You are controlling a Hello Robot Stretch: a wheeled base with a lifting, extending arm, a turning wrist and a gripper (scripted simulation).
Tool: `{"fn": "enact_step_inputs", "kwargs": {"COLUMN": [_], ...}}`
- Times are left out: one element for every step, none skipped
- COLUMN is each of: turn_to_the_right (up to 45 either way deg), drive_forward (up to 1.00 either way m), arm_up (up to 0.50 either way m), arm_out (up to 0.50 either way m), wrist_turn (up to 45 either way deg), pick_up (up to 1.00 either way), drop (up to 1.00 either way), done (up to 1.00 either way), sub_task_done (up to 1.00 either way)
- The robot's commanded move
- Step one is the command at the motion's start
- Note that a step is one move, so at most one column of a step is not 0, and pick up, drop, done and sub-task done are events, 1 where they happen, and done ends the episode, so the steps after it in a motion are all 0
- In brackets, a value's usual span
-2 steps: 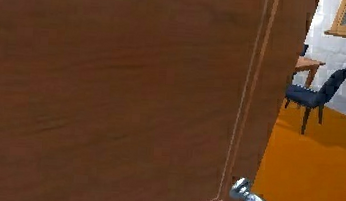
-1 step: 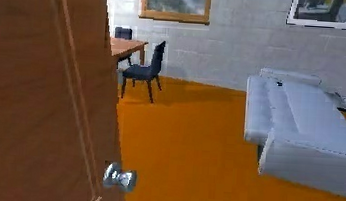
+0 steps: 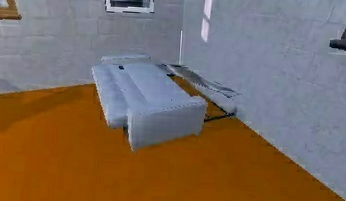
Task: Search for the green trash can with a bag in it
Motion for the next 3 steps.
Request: {"fn": "enact_step_inputs", "kwargs": {"turn_to_the_right": [45.0, 18.0, 0.0], "drive_forward": [0.0, 0.0, 0.1], "arm_up": [0.0, 0.0, 0.0], "arm_out": [0.0, 0.0, 0.0], "wrist_turn": [0.0, 0.0, 0.0], "pick_up": [0.0, 0.0, 0.0], "drop": [0.0, 0.0, 0.0], "done": [0.0, 0.0, 0.0], "sub_task_done": [0.0, 0.0, 0.0]}}
